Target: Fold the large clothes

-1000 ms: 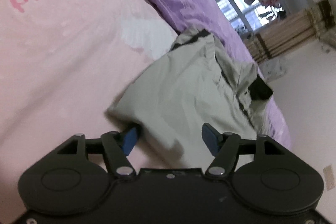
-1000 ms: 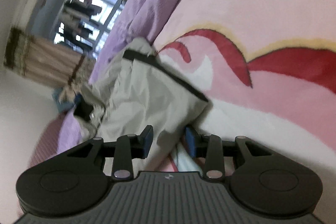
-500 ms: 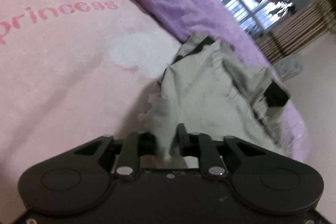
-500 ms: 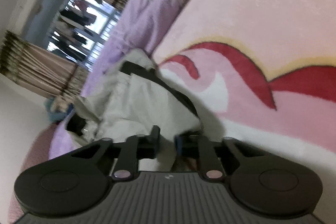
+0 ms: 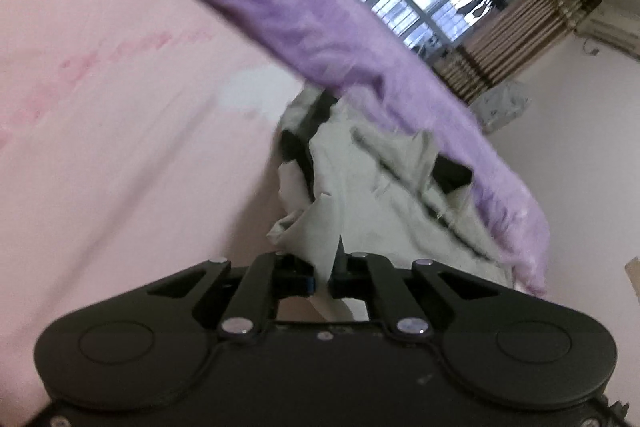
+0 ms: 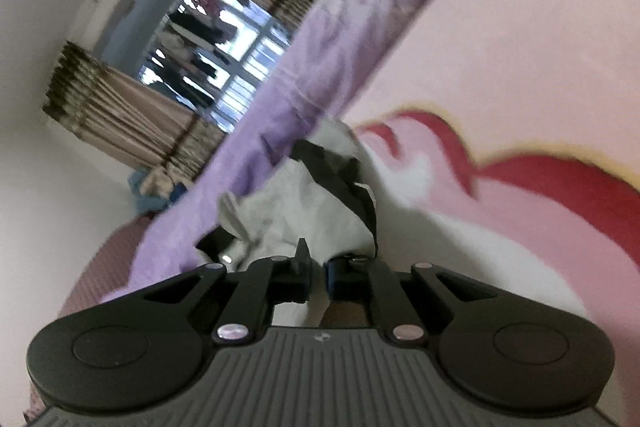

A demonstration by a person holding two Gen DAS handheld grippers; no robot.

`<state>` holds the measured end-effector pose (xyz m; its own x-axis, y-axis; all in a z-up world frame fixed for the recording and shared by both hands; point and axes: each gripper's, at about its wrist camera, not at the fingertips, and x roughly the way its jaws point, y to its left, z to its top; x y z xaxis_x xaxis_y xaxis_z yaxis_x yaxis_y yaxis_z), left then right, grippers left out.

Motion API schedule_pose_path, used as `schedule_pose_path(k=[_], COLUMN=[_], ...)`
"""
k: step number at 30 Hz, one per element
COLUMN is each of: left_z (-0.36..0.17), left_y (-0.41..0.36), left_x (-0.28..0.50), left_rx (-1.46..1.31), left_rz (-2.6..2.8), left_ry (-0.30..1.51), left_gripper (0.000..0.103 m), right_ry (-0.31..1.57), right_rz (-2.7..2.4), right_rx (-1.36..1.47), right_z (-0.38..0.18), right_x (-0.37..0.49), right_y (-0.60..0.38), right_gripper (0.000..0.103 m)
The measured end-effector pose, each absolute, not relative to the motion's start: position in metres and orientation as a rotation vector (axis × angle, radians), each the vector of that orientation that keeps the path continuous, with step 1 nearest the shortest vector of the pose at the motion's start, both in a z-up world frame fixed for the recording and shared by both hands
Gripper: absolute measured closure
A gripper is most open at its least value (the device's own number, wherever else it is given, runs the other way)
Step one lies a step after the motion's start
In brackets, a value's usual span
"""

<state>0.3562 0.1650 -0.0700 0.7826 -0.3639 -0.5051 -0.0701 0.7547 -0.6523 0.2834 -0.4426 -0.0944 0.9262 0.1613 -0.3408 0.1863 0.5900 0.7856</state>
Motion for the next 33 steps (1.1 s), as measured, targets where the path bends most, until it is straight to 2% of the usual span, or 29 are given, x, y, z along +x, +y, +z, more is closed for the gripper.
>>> schedule_pose_path(k=[2,3,4,5,6,8,9,11,14,17,19,21,23,29,31,33], left_z=[-0.087,-0.095,-0.101,-0.104,-0.104,-0.095,-0.085,-0.066,-0.038,-0.021,-0.019,-0.024,-0.034,-0.070,-0.085,-0.095], left_y=[0.166,0.168,0.170,0.174,0.180,0.191,0.195,0.199,0.190,0.146,0.105,0.063,0.024,-0.041,-0.050,-0.053], left_x=[0.351,0.352,0.355,0.357,0.356,0.349,0.344,0.336,0.330,0.333,0.338,0.343,0.350,0.362,0.367,0.370], left_rx=[-0.709,-0.710,-0.700,-0.692,-0.696,-0.654,-0.593,-0.515,-0.499,-0.397,-0.302,-0.216,-0.166,-0.074,-0.046,-0.006], left_rz=[-0.149,-0.137,-0.115,-0.091,-0.099,-0.062,0.002,0.044,-0.017,-0.102,-0.161,-0.187,-0.231,-0.292,-0.291,-0.266], left_ry=[0.697,0.713,0.733,0.744,0.736,0.743,0.730,0.687,0.619,0.595,0.588,0.599,0.628,0.711,0.739,0.719], left_gripper=[0.097,0.090,0.075,0.069,0.068,0.060,0.053,0.054,0.054,0.054,0.053,0.053,0.054,0.055,0.049,0.048], right_ry=[0.436,0.448,0.451,0.456,0.470,0.502,0.508,0.500,0.429,0.365,0.365,0.397,0.431,0.542,0.543,0.551], right_rz=[-0.030,-0.042,-0.045,-0.041,-0.053,-0.106,-0.115,-0.163,-0.235,-0.141,-0.058,0.021,0.071,0.130,0.123,0.115], right_rx=[0.960,0.971,0.970,0.947,0.905,0.791,0.735,0.624,0.460,0.391,0.356,0.301,0.251,0.163,0.137,0.110], right_z=[-0.110,-0.118,-0.122,-0.124,-0.123,-0.114,-0.107,-0.089,-0.059,-0.036,-0.030,-0.031,-0.038,-0.066,-0.073,-0.077], right_x=[0.280,0.280,0.280,0.282,0.283,0.278,0.274,0.265,0.256,0.261,0.270,0.281,0.290,0.303,0.300,0.299], right_y=[-0.445,-0.446,-0.447,-0.448,-0.447,-0.444,-0.443,-0.438,-0.416,-0.381,-0.350,-0.312,-0.276,-0.210,-0.202,-0.201], right_gripper=[0.095,0.094,0.093,0.087,0.075,0.061,0.056,0.052,0.052,0.052,0.063,0.080,0.087,0.090,0.088,0.089])
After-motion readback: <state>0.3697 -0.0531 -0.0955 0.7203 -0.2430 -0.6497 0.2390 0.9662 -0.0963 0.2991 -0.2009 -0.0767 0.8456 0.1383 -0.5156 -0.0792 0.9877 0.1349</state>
